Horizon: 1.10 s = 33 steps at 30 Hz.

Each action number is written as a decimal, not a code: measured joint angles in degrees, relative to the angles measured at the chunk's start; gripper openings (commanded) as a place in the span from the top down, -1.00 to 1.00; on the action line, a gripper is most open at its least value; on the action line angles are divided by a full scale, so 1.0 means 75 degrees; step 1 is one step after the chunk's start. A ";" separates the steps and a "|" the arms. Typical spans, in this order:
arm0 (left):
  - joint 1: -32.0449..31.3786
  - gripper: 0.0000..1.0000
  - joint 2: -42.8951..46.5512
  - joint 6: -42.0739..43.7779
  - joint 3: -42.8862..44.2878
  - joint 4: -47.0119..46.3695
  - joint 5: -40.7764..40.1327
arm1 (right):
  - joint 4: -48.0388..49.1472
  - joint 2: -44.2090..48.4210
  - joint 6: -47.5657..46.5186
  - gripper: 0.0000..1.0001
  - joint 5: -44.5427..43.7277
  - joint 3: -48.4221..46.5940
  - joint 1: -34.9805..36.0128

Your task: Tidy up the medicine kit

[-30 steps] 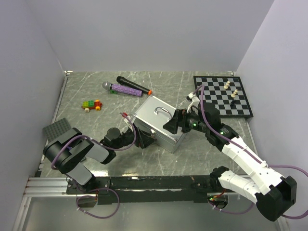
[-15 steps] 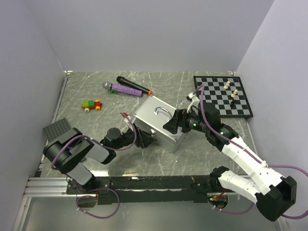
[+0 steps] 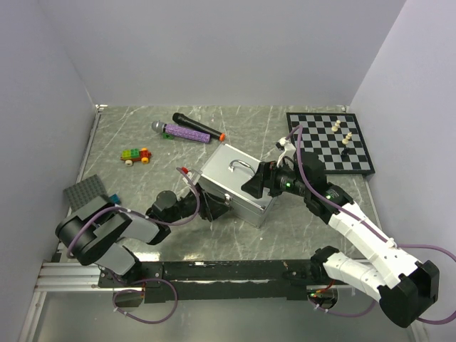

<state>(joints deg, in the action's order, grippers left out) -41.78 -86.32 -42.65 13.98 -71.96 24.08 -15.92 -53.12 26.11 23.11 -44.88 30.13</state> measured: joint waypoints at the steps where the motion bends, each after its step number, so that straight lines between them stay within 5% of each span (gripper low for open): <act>1: -0.0009 -0.40 0.0073 0.0000 -0.0020 0.0032 0.0003 | 0.0000 0.0000 0.0000 -0.95 0.0000 0.0000 0.0000; 25: -0.0300 -0.49 0.0956 0.0344 -0.0169 -0.0020 -0.0507 | 0.0003 0.0000 0.0032 -0.95 0.0000 0.0044 0.0000; 33: -0.0306 -0.48 0.0443 0.0329 -0.0073 0.0029 -0.0592 | -0.0015 0.0015 0.0029 -0.95 -0.0035 0.0044 0.0000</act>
<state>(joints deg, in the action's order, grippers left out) -44.07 -83.00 -40.18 13.43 -71.75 19.64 -16.03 -53.01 26.33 22.85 -44.56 30.13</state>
